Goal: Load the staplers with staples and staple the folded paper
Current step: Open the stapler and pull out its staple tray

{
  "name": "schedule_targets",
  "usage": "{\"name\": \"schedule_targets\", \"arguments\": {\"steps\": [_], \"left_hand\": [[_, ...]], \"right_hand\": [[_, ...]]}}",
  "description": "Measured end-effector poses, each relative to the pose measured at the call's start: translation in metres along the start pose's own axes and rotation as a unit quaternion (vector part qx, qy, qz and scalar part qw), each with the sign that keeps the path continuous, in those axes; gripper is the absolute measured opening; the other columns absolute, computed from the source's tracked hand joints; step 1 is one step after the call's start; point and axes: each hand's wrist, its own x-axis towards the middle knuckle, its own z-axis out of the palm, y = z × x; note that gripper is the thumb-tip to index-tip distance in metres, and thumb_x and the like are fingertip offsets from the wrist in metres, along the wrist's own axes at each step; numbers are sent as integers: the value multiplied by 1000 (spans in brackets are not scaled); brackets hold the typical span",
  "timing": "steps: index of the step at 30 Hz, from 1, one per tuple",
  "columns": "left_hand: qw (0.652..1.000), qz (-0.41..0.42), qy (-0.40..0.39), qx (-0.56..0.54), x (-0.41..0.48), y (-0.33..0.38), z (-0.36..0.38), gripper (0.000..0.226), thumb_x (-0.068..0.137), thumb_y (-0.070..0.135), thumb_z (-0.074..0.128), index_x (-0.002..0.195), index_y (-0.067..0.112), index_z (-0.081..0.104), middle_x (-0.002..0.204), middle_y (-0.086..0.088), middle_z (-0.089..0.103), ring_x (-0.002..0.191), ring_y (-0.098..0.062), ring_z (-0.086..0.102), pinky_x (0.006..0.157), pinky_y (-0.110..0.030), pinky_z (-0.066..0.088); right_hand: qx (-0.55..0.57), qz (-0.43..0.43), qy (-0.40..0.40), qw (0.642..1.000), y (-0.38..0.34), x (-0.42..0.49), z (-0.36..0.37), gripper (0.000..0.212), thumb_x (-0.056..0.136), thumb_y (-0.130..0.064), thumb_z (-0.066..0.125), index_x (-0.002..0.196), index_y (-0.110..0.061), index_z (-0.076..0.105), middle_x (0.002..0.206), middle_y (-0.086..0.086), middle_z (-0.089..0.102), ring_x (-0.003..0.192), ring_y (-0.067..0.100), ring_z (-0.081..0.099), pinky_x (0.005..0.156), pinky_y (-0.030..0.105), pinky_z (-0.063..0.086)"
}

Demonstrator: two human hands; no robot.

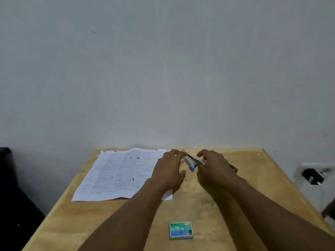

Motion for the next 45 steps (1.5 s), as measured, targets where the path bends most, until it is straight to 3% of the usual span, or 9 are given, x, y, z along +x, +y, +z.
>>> {"name": "schedule_targets", "arguments": {"steps": [6, 12, 17, 21, 29, 34, 37, 41, 45], "left_hand": [[999, 21, 13, -46, 35, -11, 22, 43, 91, 27, 66, 132, 35, 59, 143, 9, 53, 130, -17, 49, 108, -33, 43], [982, 31, 130, -131, 30, -27, 27, 28, 91, 27, 68, 117, 38, 69, 108, 16, 70, 100, -7, 63, 84, -37, 55], [967, 29, 155, -201, 22, -34, 14, 26, 93, 32, 70, 119, 32, 72, 101, 14, 75, 89, -6, 67, 77, -37, 57], [967, 43, 142, -205, 14, -31, 8, 22, 92, 35, 70, 113, 30, 73, 92, 14, 74, 80, -6, 66, 70, -36, 56], [949, 56, 177, -256, 2, -18, 4, 16, 93, 24, 70, 108, 22, 75, 84, 9, 74, 77, -12, 68, 68, -30, 56], [864, -67, 242, -437, 3, -16, -18, 6, 95, 21, 68, 98, 26, 69, 86, 4, 76, 81, -10, 74, 73, -27, 63], [835, -114, 234, -484, 2, -19, -22, 28, 91, 20, 73, 115, 28, 62, 105, 2, 77, 95, -10, 75, 87, -30, 62], [880, -135, 251, -381, 0, -33, -22, 70, 87, 30, 78, 144, 36, 39, 140, 10, 56, 123, -10, 59, 98, -24, 50], [954, 62, 228, -182, -2, -28, -14, 50, 90, 31, 74, 136, 30, 55, 137, 10, 57, 129, -11, 51, 107, -32, 44]], "right_hand": [[64, 2, 0, 998, 9, 32, 16, 23, 92, -14, 65, 112, -22, 71, 103, 4, 75, 83, 16, 64, 83, 34, 56], [247, 11, 78, 966, 7, 35, 23, 17, 95, -15, 62, 97, -26, 75, 89, -9, 72, 85, 5, 66, 73, 17, 53], [412, 17, 71, 908, -14, 24, 24, 19, 100, -30, 56, 95, -28, 75, 84, -6, 74, 81, 10, 68, 73, 29, 58], [416, -3, 75, 906, -20, 18, 24, 19, 99, -37, 56, 95, -28, 73, 85, -5, 74, 80, 13, 70, 72, 36, 60], [384, -51, 133, 912, -25, 8, 20, 23, 102, -27, 52, 93, -13, 68, 71, 7, 69, 60, 15, 66, 55, 26, 56], [521, 92, 138, 837, -17, 8, 19, 26, 103, -24, 49, 91, -9, 65, 63, 7, 64, 55, 19, 64, 55, 29, 55], [540, 101, 143, 823, -15, 11, 20, 24, 103, -19, 49, 92, -6, 66, 60, 6, 67, 56, 22, 69, 54, 30, 58], [512, 114, 161, 836, -11, 12, 17, 24, 103, -23, 51, 100, -7, 69, 74, 14, 74, 61, 22, 73, 62, 34, 62], [450, 78, 147, 877, -18, 7, 21, 21, 101, -26, 52, 100, -14, 70, 84, 8, 75, 63, 18, 74, 62, 27, 61]]}}
